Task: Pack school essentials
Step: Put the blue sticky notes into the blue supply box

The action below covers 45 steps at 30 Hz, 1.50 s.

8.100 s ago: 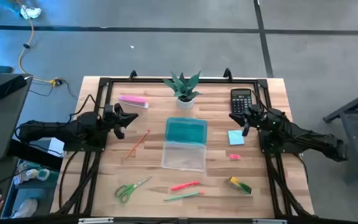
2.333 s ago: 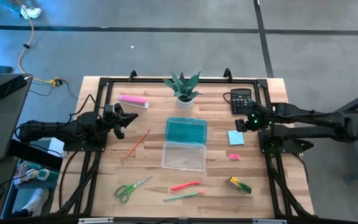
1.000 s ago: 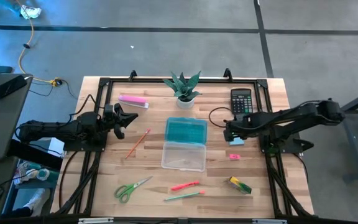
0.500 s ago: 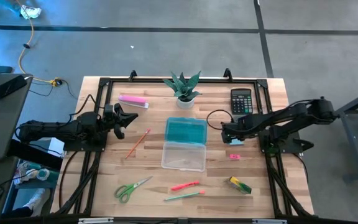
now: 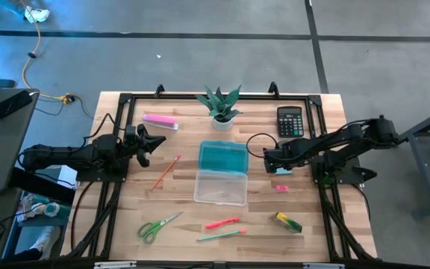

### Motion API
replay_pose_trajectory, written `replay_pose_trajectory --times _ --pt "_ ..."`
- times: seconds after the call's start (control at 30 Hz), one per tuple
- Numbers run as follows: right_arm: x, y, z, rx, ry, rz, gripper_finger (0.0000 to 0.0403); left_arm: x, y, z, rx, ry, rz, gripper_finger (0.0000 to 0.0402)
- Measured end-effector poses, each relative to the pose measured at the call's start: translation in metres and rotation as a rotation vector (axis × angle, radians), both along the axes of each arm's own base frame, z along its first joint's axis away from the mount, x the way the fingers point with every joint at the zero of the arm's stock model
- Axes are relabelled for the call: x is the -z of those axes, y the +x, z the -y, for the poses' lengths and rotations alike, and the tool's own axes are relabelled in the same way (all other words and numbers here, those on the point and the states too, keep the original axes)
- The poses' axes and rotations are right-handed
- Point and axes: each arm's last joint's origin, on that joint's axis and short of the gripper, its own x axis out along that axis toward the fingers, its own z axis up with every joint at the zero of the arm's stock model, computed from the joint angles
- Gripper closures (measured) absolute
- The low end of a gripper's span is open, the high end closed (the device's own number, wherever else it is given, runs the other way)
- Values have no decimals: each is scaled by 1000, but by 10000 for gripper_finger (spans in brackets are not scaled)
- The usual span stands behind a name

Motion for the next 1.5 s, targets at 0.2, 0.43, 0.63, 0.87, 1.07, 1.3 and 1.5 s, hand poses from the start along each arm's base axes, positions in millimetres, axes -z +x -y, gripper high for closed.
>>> replay_pose_trajectory --times 0.2,0.43,0.63,0.87,1.07,1.3,1.5 --pt "1 1 0 -12 0 4 51 0 0 0 0 0 0 401" --pt "1 2 0 -63 -4 20 95 0 0 0 0 0 0 401" --pt "-12 13 0 -161 -24 36 100 0 0 0 0 0 0 401" --pt "-40 29 1 -293 -69 121 101 0 0 0 0 0 -1 401" --pt "-68 50 1 -480 -117 234 101 0 0 0 0 0 -1 401" --pt "-107 75 -9 -774 -211 385 101 0 0 0 0 -1 -1 401" --pt "-139 89 -33 -970 -289 523 101 0 0 0 0 0 -1 401"
